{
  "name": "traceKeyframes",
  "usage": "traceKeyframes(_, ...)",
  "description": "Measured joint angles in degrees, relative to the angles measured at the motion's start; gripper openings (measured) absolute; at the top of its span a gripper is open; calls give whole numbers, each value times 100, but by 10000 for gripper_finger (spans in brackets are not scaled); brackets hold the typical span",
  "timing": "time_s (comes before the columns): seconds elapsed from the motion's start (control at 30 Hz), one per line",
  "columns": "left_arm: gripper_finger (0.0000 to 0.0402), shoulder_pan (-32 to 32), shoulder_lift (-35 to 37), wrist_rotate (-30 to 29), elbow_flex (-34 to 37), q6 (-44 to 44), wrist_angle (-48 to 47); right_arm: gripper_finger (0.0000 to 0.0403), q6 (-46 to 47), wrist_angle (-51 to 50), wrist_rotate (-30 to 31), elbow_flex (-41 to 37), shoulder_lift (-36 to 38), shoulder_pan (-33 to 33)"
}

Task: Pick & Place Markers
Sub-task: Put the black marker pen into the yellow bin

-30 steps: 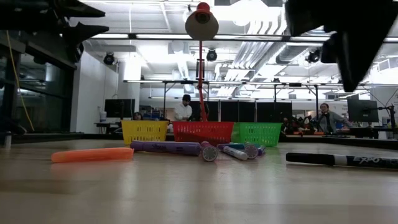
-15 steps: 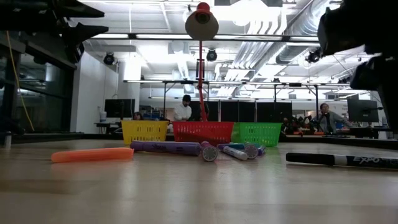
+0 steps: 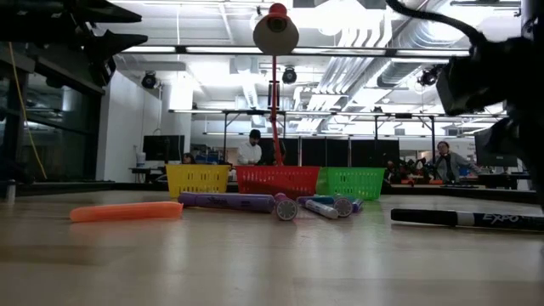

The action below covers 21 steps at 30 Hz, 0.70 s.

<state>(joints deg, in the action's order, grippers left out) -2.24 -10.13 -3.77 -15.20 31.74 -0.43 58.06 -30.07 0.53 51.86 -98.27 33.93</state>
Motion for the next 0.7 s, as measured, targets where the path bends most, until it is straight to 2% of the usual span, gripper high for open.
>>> traceKeyframes(0.37, 138, 0, 0, 30, 0, 1, -32, 146, 145, -176, 235, 101, -347, -9)
traceKeyframes(0.7, 138, 0, -2, 33, -2, -28, -377, 89, -410, -327, 474, 80, -348, -20)
